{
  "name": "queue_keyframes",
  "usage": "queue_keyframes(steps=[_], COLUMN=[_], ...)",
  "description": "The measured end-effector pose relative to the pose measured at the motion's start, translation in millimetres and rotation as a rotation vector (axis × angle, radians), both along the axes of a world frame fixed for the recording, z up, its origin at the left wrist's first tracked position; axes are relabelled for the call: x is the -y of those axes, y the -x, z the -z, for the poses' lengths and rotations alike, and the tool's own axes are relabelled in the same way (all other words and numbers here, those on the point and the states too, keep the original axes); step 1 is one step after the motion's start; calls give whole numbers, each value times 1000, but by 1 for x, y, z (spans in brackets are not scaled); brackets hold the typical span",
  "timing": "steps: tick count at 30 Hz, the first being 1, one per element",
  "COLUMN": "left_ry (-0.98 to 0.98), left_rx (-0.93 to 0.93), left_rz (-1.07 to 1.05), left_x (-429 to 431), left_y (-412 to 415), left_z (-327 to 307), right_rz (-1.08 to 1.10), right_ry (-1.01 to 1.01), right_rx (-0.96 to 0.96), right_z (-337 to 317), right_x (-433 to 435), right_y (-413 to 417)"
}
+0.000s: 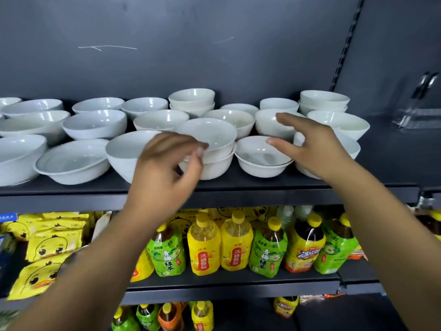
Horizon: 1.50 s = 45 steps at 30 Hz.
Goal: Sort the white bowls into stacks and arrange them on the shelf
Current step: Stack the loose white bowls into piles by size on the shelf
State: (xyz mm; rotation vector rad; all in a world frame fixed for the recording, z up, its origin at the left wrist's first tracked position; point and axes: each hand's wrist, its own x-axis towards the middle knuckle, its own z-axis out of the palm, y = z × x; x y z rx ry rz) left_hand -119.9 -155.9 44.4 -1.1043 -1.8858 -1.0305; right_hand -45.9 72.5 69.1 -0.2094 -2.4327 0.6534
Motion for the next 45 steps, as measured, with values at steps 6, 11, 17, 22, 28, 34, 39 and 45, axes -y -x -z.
queue_keyframes(steps=[6,11,17,22,28,34,39,45], left_ry=[79,101,86,132,138,43,-155,-267], left_rx=[-8,15,-41,-7,119,311,522,559], left_rz=[151,138,-18,-76,-18,7,92,97], left_x=[-54,-100,-127,-135,-131,-132,-128,-123], left_y=[-25,-15,-2,-3,-5,-26,-44,-68], left_z=[13,36,52,53,47,43,38,30], right_rz=[131,182,189,113,7,-67,-120,-164], right_ry=[-231,-349,-370,-299,-268,-233,-210,-96], right_rx=[-42,52,-65,-97,-134,-158,-252,-267], right_z=[19,31,44,43,45,46,53,54], right_x=[-33,-64,-82,-98,-115,-123,-122,-115], right_y=[-24,-28,-36,-44,-48,-47,-41,-28])
